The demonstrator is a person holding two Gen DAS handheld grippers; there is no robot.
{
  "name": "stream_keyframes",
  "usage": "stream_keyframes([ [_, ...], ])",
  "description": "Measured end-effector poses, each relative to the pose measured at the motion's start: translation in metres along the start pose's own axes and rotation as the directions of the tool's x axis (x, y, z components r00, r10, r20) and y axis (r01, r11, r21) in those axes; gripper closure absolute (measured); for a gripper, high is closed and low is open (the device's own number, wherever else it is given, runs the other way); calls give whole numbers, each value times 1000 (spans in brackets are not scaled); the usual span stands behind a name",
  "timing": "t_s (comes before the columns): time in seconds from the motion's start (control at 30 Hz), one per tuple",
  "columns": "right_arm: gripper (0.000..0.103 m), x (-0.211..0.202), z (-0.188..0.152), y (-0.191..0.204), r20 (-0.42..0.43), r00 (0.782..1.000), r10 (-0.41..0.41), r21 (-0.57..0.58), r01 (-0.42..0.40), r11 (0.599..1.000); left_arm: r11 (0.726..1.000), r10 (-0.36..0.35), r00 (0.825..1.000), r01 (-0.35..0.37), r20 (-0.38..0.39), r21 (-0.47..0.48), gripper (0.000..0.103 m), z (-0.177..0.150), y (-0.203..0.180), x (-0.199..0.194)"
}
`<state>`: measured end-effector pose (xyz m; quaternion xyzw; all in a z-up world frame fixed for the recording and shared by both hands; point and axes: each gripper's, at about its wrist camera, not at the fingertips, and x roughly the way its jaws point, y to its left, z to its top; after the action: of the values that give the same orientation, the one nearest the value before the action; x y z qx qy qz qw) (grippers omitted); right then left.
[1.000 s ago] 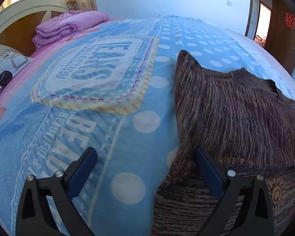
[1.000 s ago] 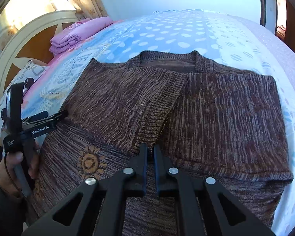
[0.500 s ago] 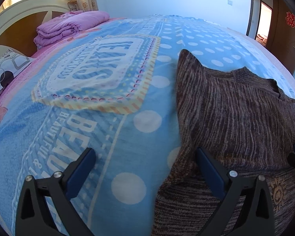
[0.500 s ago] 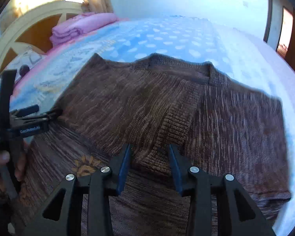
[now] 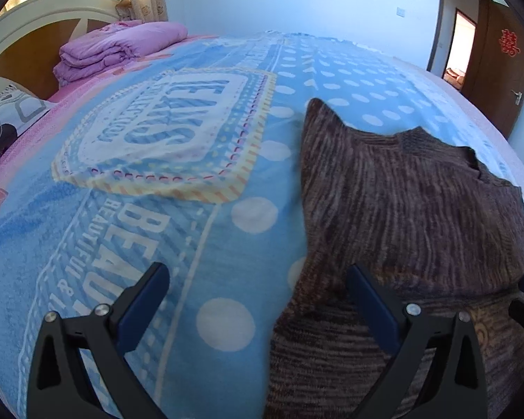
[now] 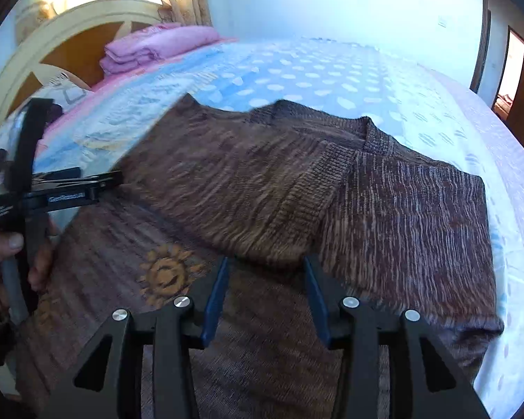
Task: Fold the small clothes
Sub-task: 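Move both grippers to the sweater hem and close the left gripper on it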
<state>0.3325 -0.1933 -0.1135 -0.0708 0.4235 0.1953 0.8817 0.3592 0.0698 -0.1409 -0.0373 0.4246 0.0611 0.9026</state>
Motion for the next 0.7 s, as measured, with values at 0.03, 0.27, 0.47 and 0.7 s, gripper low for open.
stream_keyframes([
  [0.03,55,-6,-4,0,7,1000,0,1,0,1000,1000,11,1000,-11,15,14,0,-2,-2,-5],
  [0.27,53,-31,-27,-8,12,1000,-25,18,24,1000,995,38,998,-43,55,85,0,-17,-16,-30],
  [0.47,50,-41,-44,-8,-3,999,-35,22,36,999,996,18,998,-22,53,87,0,-28,-18,-43],
  [0.7,50,-50,-67,-12,-21,998,-51,47,52,998,995,-14,1000,12,26,99,0,-47,-21,-56],
])
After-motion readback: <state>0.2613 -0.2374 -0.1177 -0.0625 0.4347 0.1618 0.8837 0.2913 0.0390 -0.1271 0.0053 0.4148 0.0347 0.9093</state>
